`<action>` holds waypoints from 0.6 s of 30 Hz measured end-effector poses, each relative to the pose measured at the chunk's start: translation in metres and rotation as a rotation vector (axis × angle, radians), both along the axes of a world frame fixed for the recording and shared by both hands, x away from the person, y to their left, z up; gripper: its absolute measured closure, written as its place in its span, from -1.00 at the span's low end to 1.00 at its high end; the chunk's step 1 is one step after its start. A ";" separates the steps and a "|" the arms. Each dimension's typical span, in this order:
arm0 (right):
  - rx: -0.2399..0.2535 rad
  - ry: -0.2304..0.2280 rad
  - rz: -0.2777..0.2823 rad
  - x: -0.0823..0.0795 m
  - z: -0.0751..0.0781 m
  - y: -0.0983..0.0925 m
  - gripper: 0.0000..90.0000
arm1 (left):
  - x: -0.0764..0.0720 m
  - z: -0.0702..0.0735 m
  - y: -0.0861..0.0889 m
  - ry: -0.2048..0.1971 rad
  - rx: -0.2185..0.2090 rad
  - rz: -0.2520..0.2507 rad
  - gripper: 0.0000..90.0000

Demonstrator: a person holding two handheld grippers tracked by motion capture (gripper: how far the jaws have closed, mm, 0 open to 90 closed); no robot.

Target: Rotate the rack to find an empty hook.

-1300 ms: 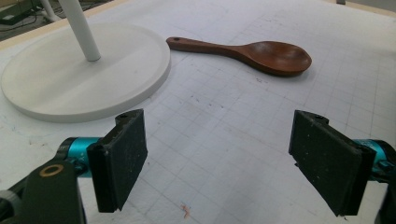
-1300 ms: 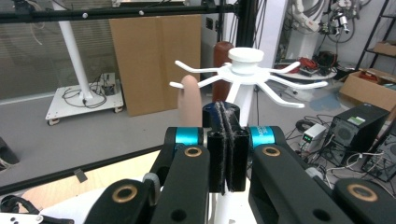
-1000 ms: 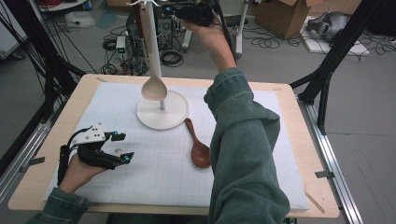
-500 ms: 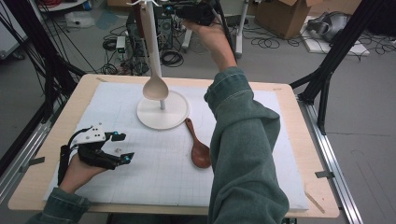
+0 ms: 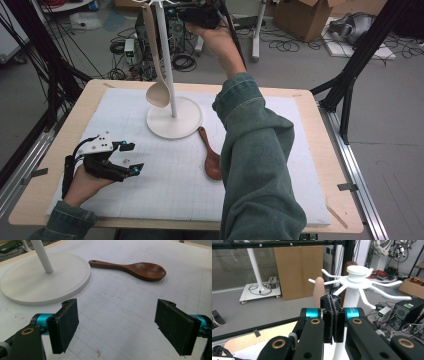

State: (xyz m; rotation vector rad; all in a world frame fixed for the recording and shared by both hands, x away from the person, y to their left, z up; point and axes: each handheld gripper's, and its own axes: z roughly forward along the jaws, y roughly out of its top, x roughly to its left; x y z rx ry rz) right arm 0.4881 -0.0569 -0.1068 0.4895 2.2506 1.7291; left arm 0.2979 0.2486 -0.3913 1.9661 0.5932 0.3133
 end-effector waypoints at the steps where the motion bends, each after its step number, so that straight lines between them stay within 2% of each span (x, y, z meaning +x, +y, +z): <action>1: -0.003 0.000 0.001 0.000 0.000 0.002 1.00 | 0.000 0.000 0.000 0.000 0.000 -0.001 -0.56; 10: -0.009 -0.005 0.011 -0.002 -0.001 0.013 1.00 | -0.001 0.001 0.001 -0.002 -0.006 0.002 -0.56; 18: 0.003 -0.001 0.033 -0.011 -0.005 0.008 0.99 | -0.001 0.002 -0.001 -0.004 -0.004 -0.004 -0.56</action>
